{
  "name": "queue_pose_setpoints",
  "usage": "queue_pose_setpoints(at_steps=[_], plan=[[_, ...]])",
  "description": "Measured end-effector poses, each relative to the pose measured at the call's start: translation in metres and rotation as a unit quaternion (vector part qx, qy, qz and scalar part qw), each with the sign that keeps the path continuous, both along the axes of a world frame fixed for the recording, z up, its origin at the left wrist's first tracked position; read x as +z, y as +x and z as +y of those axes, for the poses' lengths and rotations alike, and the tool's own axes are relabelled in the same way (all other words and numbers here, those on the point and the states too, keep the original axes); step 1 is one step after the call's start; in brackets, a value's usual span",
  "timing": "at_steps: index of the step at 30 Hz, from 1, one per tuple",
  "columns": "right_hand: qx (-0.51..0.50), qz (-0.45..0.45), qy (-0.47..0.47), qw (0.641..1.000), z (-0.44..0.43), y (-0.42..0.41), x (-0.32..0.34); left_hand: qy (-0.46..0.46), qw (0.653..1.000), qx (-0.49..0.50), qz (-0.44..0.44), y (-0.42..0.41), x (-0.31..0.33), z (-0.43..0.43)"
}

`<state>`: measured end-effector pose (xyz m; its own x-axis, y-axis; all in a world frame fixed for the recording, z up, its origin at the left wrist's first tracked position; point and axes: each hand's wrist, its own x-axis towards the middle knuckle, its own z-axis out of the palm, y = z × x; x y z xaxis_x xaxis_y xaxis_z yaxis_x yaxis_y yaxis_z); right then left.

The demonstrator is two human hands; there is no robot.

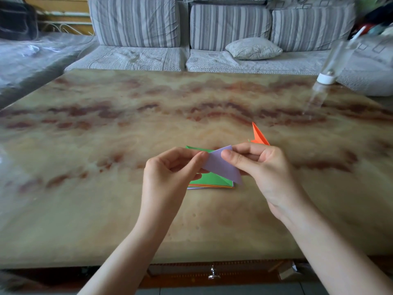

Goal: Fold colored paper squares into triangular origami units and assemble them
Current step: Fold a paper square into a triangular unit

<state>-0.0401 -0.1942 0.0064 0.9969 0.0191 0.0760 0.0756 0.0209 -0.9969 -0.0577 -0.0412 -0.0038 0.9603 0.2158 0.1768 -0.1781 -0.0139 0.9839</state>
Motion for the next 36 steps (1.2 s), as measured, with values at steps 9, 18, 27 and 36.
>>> queue_pose_setpoints(at_steps=[9,18,27,36], plan=[[0.019,-0.027,-0.041,0.999,0.001,-0.0008,0.0016,0.039,0.999,-0.026,-0.012,0.0027,-0.0024,0.0026],[-0.003,-0.069,-0.068,0.995,0.0007,-0.0004,0.0001,0.069,0.997,-0.028,-0.008,0.0029,-0.0039,0.0022],[0.047,-0.075,-0.076,0.993,0.0044,-0.0036,-0.0032,0.013,0.998,-0.064,-0.011,0.0042,-0.0023,0.001],[0.055,-0.062,-0.068,0.994,0.0055,-0.0029,-0.0024,0.04,0.999,-0.032,-0.002,0.0063,-0.0051,0.0024]])
